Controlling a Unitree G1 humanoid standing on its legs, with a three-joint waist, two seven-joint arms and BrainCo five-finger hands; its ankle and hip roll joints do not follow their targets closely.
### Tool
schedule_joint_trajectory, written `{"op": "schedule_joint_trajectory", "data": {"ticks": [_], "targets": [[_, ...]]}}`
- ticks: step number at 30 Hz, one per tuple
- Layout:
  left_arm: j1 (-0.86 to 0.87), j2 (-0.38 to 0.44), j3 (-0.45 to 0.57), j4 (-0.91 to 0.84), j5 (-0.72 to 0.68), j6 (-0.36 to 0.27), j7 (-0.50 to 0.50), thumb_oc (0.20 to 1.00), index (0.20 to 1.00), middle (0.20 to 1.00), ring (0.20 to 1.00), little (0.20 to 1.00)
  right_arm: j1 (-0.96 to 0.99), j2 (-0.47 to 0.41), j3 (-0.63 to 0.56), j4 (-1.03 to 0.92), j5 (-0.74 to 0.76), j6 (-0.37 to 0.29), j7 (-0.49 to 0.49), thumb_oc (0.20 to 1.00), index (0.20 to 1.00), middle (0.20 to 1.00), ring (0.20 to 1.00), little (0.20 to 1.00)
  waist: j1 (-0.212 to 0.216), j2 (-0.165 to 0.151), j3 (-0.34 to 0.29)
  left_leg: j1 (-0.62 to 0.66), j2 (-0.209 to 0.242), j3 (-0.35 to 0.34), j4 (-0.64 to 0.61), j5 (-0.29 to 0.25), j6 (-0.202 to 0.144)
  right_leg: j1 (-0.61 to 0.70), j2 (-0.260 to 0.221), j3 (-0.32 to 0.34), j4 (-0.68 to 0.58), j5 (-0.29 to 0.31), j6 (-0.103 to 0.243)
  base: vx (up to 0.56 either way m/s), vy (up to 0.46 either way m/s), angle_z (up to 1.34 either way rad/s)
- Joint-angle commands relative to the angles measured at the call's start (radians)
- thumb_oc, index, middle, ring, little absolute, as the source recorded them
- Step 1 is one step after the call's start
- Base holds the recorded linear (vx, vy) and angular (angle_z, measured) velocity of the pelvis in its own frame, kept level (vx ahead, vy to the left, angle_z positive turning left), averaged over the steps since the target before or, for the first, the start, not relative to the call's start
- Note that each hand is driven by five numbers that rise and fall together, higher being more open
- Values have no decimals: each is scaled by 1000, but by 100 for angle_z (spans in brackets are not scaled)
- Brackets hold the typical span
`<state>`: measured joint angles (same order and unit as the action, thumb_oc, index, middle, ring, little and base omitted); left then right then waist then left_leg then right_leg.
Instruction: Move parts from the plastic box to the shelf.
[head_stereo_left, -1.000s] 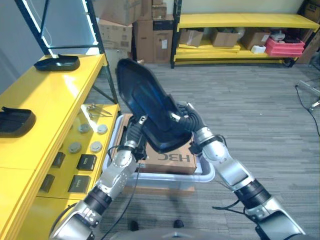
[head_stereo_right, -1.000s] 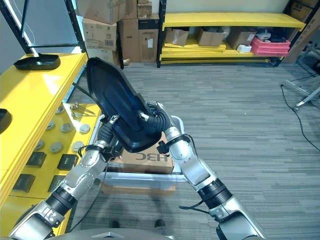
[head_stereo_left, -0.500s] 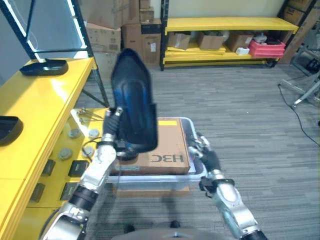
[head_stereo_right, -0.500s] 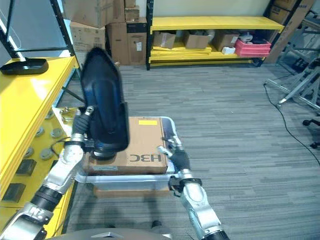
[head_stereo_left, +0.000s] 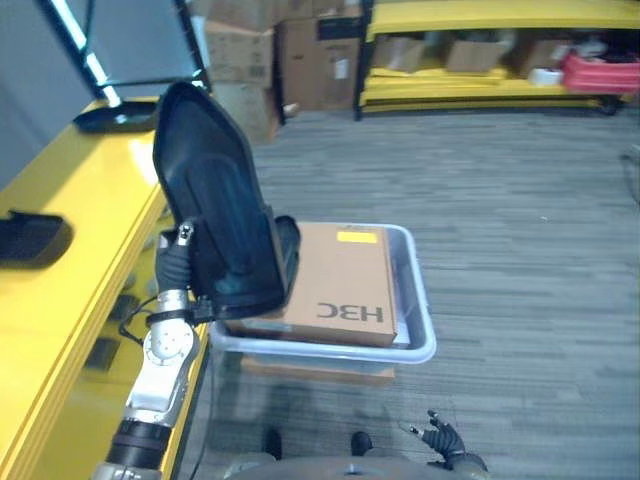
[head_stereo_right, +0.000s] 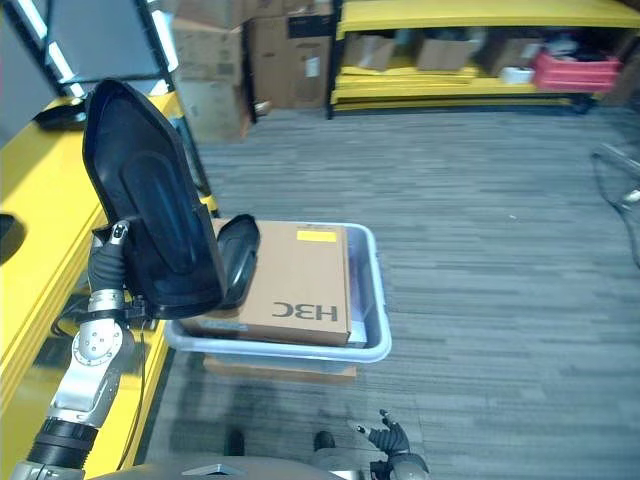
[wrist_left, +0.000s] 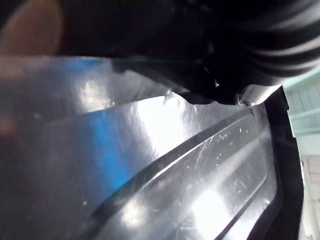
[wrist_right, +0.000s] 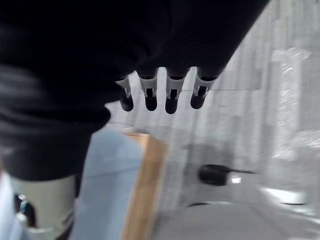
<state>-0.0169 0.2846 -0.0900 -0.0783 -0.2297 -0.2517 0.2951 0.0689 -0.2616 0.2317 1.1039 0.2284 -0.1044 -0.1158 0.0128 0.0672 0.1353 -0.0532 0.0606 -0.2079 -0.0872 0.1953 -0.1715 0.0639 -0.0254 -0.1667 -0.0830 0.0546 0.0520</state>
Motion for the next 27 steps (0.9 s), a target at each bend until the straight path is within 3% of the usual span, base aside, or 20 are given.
{"op": "schedule_joint_trajectory", "data": {"ticks": [1,4,5,7,9,10,12,16,18,19,20,22,23,25,26,27], "targets": [[-120,35,75,-93,-30,-99,-30,200,200,200,200,200,-113,-21,28,56,-97,11,29,1000,1000,1000,1000,1000,48,-12,51,-80,33,92,0,29,1,-14,-65,-103,4,-68,32,-203,-103,249],[-141,62,59,-99,3,-97,-67,200,200,200,200,200,-152,-40,30,181,-173,54,49,1000,1000,1000,1000,1000,72,-7,44,-55,23,216,20,-4,26,-3,-90,-207,-4,-70,37,-144,-106,144],[-144,62,56,-112,-9,-99,-77,200,200,200,200,200,-155,-40,4,209,-159,55,38,1000,1000,1000,1000,1000,71,-6,42,-56,16,219,34,-13,30,1,-97,-224,-4,-69,39,-136,-37,144],[-150,79,63,-126,10,-104,-73,200,200,200,200,200,-157,-47,-25,266,-171,86,38,1000,1000,1000,1000,1000,71,-17,32,-27,16,267,105,-97,52,17,-121,-274,-4,-67,35,-120,16,178],[-145,81,68,-136,1,-104,-75,200,200,200,200,200,-154,-41,-47,287,-177,98,29,1000,1000,1000,1000,1000,66,-34,15,17,38,309,147,-177,49,39,-137,-304,-2,-81,36,-6,49,146],[-156,87,64,-150,6,-100,-79,200,200,200,200,200,-145,-24,-55,289,-177,104,34,1000,1000,1000,1000,1000,57,-48,-12,69,63,402,135,-204,49,59,-153,-371,-1,-76,41,21,124,195],[-156,106,64,-165,37,-92,-95,200,200,200,200,200,-120,1,-44,275,-181,101,56,1000,1000,1000,1000,1000,58,-56,-53,117,91,468,67,-202,38,80,-160,-445,4,-68,47,-11,182,195],[-149,124,56,-157,64,-87,-88,200,200,200,200,200,-118,10,-30,261,-184,100,58,1000,1000,1000,1000,1000,60,-63,-71,137,61,422,12,-198,54,91,-166,-459,5,-49,58,63,157,84],[-137,136,55,-182,45,-77,-94,200,200,200,200,200,-148,28,-20,251,-196,110,53,1000,1000,1000,1000,1000,75,-78,-62,158,5,398,8,-241,111,85,-230,-453,108,-38,81,116,402,33],[-138,137,55,-183,44,-76,-94,200,200,200,200,200,-149,28,-20,251,-195,110,53,1000,1000,1000,1000,1000,77,-80,-59,160,0,400,8,-243,116,81,-238,-448,120,-41,86,50,305,22],[-139,143,47,-196,50,-72,-97,200,200,200,200,200,-154,31,-38,242,-177,106,36,1000,1000,1000,1000,1000,74,-78,-51,169,-16,389,7,-251,135,63,-267,-430,178,-35,101,42,186,13],[-154,172,16,-206,89,-70,-86,200,200,200,200,200,-160,40,-58,222,-135,92,15,1000,1000,1000,1000,1000,44,-83,-36,172,-30,351,2,-261,151,4,-260,-288,250,-30,117,40,161,37],[-187,194,-28,-192,89,-77,-75,200,200,200,200,200,-163,57,-50,194,-77,70,2,1000,1000,1000,1000,1000,-25,-88,-25,148,-39,288,0,-234,150,-79,-115,35,204,-64,99,-5,70,81],[-189,195,-28,-190,88,-78,-74,200,200,200,200,200,-164,57,-50,194,-76,70,1,1000,1000,1000,1000,1000,-20,-89,-29,141,-38,294,0,-231,149,-87,-113,40,201,-57,98,34,0,117],[-220,203,-57,-180,77,-86,-82,200,200,200,200,200,-161,62,-37,198,-75,66,-6,1000,1000,1000,1000,1000,-24,-75,-21,127,-35,235,0,-227,145,-108,-115,145,142,-37,101,148,-91,108],[-221,207,-60,-173,78,-87,-77,200,200,200,200,200,-160,68,-24,195,-92,63,-11,1000,1000,1000,1000,1000,-22,-77,-22,122,-28,221,0,-231,141,-123,-128,140,102,-15,105,216,-156,58]]}}
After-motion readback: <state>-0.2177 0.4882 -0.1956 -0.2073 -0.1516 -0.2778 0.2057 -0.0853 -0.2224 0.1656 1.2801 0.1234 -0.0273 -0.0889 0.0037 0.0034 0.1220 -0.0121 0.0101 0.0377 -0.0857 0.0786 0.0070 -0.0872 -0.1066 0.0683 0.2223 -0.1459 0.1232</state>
